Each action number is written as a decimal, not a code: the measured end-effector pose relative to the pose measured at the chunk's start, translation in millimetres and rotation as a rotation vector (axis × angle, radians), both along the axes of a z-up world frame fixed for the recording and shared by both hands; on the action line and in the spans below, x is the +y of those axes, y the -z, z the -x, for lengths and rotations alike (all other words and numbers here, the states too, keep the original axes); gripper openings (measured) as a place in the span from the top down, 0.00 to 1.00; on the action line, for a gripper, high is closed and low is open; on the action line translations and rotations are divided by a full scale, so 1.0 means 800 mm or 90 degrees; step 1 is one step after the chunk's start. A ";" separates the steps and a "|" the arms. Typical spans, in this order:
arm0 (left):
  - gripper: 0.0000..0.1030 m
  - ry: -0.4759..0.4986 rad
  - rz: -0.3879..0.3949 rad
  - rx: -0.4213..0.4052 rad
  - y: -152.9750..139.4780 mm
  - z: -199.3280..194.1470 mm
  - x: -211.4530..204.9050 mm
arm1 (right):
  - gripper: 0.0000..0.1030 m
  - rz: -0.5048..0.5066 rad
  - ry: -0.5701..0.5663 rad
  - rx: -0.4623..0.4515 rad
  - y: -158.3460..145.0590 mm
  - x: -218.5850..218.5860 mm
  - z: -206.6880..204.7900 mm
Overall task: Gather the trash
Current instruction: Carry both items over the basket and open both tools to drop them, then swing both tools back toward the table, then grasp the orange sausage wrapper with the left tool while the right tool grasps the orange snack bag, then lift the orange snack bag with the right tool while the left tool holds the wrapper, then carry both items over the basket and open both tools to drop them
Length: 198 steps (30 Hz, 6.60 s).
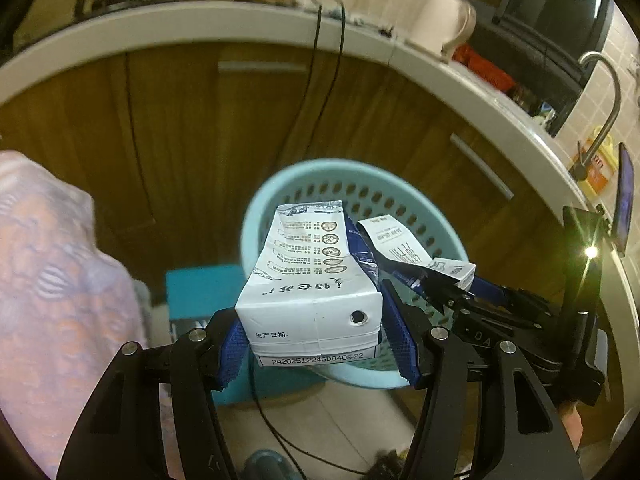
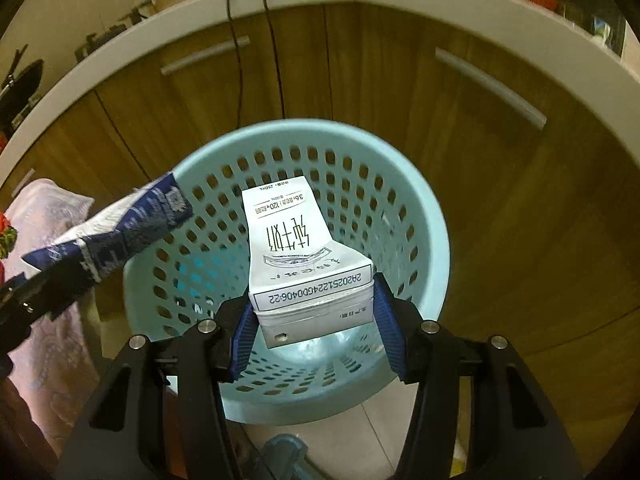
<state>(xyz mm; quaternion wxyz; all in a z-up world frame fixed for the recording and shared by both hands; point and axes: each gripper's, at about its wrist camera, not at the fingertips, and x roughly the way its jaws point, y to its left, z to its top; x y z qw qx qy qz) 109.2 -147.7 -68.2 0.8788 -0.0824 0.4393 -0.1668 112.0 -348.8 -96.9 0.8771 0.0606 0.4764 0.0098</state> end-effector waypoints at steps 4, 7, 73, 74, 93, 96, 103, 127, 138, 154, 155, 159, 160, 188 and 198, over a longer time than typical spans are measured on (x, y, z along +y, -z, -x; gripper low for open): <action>0.42 0.012 0.002 0.019 0.015 -0.009 -0.008 | 0.50 -0.001 -0.004 0.016 0.010 0.002 0.001; 0.30 0.003 -0.003 0.023 0.017 -0.009 -0.008 | 0.44 -0.009 -0.006 0.014 0.007 0.002 0.002; 0.44 -0.419 0.036 -0.033 -0.054 0.173 0.533 | 0.43 -0.080 -0.461 -0.178 -0.094 0.473 0.119; 0.49 -0.419 0.039 -0.037 -0.054 0.174 0.534 | 0.43 -0.077 -0.464 -0.181 -0.094 0.475 0.120; 0.75 -0.492 0.085 -0.161 -0.082 0.224 0.565 | 0.43 -0.134 -0.451 -0.153 -0.123 0.470 0.094; 0.75 -0.503 0.099 -0.182 -0.088 0.235 0.571 | 0.43 -0.147 -0.503 -0.135 -0.114 0.485 0.134; 0.75 -0.496 0.098 -0.196 -0.094 0.241 0.566 | 0.28 -0.126 -0.563 -0.136 -0.103 0.504 0.203; 0.62 -0.409 0.305 -0.193 -0.073 0.245 0.589 | 0.59 -0.060 -0.642 -0.161 -0.094 0.539 0.248; 0.83 -0.413 0.248 -0.233 -0.089 0.251 0.577 | 0.60 -0.097 -0.606 -0.207 -0.121 0.498 0.247; 0.83 -0.317 0.389 -0.202 -0.112 0.274 0.540 | 0.60 -0.172 -0.524 -0.241 -0.164 0.430 0.210; 0.83 -0.309 0.389 -0.198 -0.115 0.272 0.532 | 0.60 -0.180 -0.519 -0.245 -0.167 0.425 0.207; 0.83 -0.289 0.374 -0.202 -0.126 0.269 0.507 | 0.60 -0.197 -0.497 -0.271 -0.185 0.397 0.199; 0.83 -0.280 0.376 -0.204 -0.130 0.267 0.500 | 0.60 -0.200 -0.492 -0.275 -0.189 0.390 0.197; 0.83 0.011 0.238 -0.055 -0.101 0.031 0.092 | 0.60 -0.077 -0.057 -0.206 -0.128 0.060 0.060; 0.67 0.041 0.213 0.046 -0.020 -0.027 0.020 | 0.51 -0.055 0.011 -0.061 -0.040 0.011 0.014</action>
